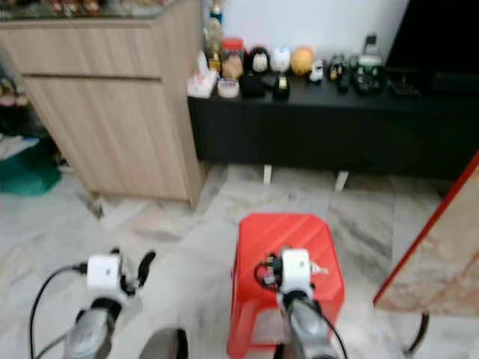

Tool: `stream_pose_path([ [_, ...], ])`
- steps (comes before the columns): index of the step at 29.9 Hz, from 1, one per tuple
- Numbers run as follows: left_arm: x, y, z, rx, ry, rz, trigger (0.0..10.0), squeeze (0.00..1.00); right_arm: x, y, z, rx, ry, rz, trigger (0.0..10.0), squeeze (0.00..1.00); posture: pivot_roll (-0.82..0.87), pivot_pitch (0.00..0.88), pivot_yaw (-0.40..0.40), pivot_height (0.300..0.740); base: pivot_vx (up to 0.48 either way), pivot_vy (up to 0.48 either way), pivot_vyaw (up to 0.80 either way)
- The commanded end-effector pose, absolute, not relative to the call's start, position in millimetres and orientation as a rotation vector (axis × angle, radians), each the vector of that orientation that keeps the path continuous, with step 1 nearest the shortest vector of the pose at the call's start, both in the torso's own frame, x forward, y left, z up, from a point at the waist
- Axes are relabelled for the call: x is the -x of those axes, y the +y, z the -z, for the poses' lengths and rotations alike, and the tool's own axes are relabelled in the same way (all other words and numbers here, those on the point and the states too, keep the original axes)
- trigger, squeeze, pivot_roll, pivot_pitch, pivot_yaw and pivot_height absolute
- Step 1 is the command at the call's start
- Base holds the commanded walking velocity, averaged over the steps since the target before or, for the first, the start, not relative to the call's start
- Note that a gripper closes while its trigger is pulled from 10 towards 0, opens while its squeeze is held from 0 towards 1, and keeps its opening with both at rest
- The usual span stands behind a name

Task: Hang keys on a hook

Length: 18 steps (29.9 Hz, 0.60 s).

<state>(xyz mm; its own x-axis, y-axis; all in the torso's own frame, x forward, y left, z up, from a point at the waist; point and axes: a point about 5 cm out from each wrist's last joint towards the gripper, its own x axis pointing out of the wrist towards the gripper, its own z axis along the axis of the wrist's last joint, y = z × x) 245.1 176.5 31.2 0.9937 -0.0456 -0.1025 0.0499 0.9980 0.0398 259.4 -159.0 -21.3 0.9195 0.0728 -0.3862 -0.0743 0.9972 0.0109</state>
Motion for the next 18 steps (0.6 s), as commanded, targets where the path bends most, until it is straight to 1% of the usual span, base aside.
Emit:
stream_pose_path([
  [1, -245, 183, -33, -0.052, 0.100, 0.035, 10.0, 0.00, -261, -152, 20, -0.008, 0.391, -0.087, 10.0, 0.00, 0.01, 0.004, -0.019, 0.612, 0.262, 0.000, 0.41],
  [5, -245, 183, -33, -0.052, 0.100, 0.035, 10.0, 0.00, -260, -155, 23, -0.010, 0.409, -0.082, 10.0, 0.00, 0.01, 0.004, -0.019, 0.612, 0.259, 0.000, 0.46],
  [14, -246, 183, -33, -0.051, 0.101, 0.039, 10.0, 0.00, -256, -154, 28, -0.014, 0.446, -0.073, 10.0, 0.00, 0.01, 0.005, -0.018, 0.612, 0.256, 0.000, 0.00],
  [18, -245, 183, -31, -0.054, 0.111, 0.046, 10.0, 0.00, -255, -157, 31, -0.005, 0.485, -0.042, 10.0, 0.00, 0.01, 0.005, -0.018, 0.612, 0.000, 0.000, 0.00],
])
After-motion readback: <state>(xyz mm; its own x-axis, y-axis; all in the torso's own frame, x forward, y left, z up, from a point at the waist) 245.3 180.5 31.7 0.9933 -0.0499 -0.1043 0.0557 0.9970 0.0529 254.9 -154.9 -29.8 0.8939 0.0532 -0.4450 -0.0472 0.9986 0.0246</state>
